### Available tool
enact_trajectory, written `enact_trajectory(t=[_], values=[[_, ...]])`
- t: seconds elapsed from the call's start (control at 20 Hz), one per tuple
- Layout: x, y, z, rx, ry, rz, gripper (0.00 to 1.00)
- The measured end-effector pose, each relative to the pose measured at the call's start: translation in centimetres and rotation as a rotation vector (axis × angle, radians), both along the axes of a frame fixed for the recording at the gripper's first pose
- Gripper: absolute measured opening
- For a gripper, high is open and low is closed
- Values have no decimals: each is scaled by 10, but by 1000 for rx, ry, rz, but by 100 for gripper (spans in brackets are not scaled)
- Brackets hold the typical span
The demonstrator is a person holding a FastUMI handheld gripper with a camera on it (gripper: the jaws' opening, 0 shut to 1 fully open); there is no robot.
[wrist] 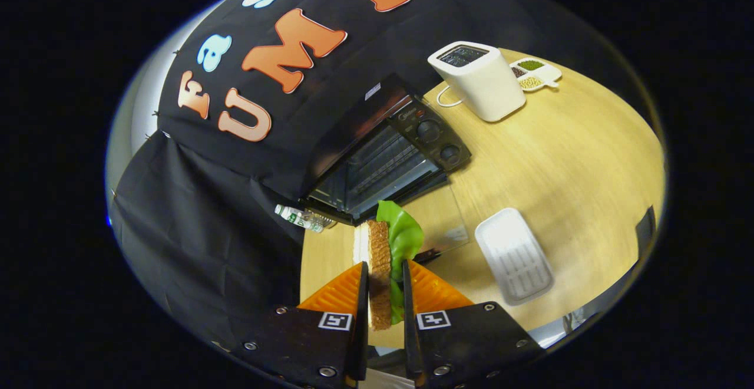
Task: Open the toaster oven, put the food inside, and close the toaster oven door.
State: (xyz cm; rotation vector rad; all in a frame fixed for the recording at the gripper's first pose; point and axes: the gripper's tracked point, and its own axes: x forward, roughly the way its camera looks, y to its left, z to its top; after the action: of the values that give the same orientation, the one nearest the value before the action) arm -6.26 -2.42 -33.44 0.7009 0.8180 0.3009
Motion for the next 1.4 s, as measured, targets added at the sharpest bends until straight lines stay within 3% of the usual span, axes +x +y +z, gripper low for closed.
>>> enact_trajectory(t=[0.55,0.85,1.15,1.4], values=[[64,77,-4,269,-94,-364,26],[119,75,-30,245,-135,-553,25],[177,87,-50,310,-124,-673,25],[201,99,-74,285,-78,-690,30]])
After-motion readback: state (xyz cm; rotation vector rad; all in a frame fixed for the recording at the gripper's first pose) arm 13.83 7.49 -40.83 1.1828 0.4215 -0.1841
